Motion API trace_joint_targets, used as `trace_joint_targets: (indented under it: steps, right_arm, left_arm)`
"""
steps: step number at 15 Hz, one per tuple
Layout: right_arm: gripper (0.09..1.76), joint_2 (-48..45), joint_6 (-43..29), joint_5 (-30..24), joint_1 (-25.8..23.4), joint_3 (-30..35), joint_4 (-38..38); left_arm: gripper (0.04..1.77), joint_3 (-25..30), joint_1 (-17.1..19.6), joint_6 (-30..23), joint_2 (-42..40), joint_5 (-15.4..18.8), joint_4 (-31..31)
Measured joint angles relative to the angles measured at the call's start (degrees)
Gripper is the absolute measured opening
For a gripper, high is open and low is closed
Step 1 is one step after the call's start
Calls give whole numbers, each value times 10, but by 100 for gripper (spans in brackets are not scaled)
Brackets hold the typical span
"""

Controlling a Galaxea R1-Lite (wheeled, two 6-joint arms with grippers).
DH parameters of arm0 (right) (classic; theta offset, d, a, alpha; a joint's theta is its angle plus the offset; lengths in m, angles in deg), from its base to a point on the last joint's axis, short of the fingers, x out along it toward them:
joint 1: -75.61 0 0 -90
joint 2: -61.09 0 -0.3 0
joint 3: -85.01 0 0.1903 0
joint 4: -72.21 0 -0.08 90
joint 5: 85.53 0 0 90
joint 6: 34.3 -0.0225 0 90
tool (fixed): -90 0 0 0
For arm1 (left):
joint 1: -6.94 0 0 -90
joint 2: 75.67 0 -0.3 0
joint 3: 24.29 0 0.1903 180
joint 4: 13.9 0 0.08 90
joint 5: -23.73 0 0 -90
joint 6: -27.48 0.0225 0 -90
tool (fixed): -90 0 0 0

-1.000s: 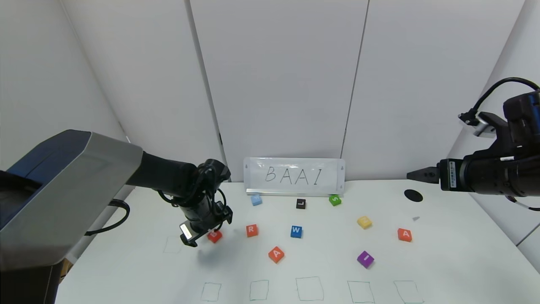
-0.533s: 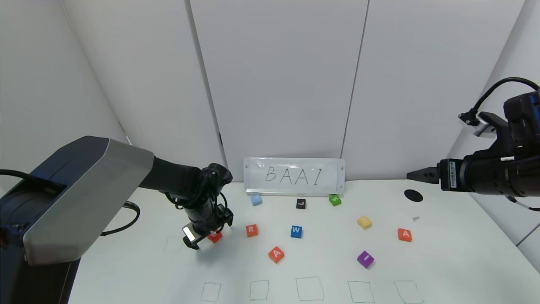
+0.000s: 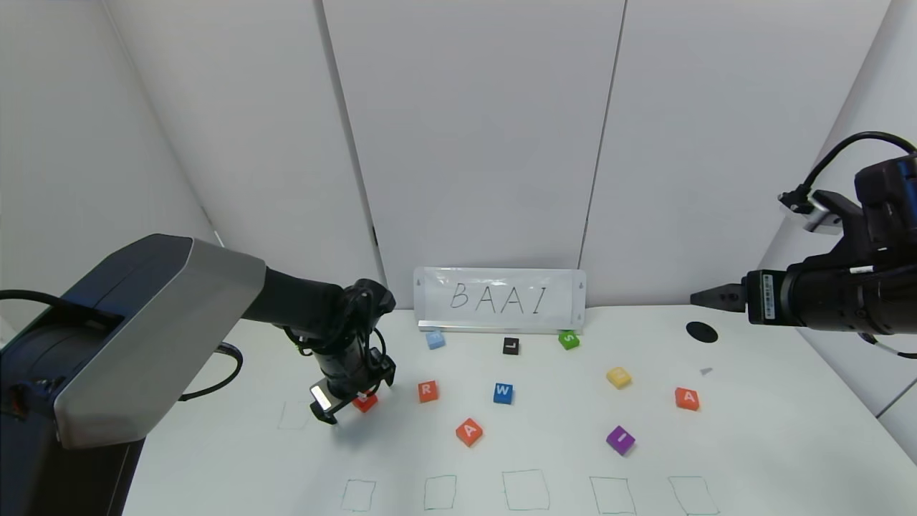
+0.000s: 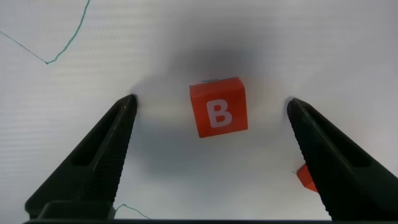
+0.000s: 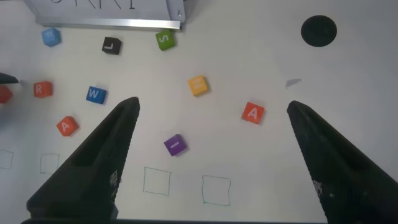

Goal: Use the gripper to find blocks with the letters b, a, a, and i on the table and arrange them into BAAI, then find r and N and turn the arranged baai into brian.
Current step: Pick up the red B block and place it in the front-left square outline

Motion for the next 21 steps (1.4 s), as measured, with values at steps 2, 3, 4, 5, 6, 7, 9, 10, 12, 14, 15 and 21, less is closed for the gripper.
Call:
trace_joint_targets:
  steps: [2,3,4,5,6,7,9,10,12,14,15,21]
  right_arm:
    - [171,0,0,0,-1,0,0]
    - [171,0,0,0,-1,-1,0]
    - [171,0,0,0,-1,-1,-1]
    - [171,0,0,0,-1,-1,-1]
    - [171,0,0,0,-1,-1,-1]
    - [171,0,0,0,-1,-1,-1]
    - [171,0,0,0,-1,-1,-1]
    - [171,0,0,0,-1,-1,-1]
    - [171,0,0,0,-1,0,-1]
    - [171,0,0,0,0,0,-1]
    - [171,0,0,0,0,0,0]
    - [171,0,0,0,0,0,-1]
  left_arm:
    - [172,-3,0,1,2,0,-4]
    - [172,-4,0,1,3,-1,-5]
    - [172,-4,-1,0,4,-1,-5]
    - [172,-4,-1,0,4,-2,-5]
    - [172,-6,-1,-1,5,-4,-6]
    - [172,-7,0,-7,6,-6,-7]
    - [172,-12,0,-11,8,-10,-17]
    - [172,-15,0,-13,9,-12,-22]
    - [172,-24,1,-25,13,-15,-36]
    - [172,-33,1,-32,17,-16,-50]
    - [172,-37,1,-37,18,-17,-52]
    - [172,-41,0,-39,23,-17,-59]
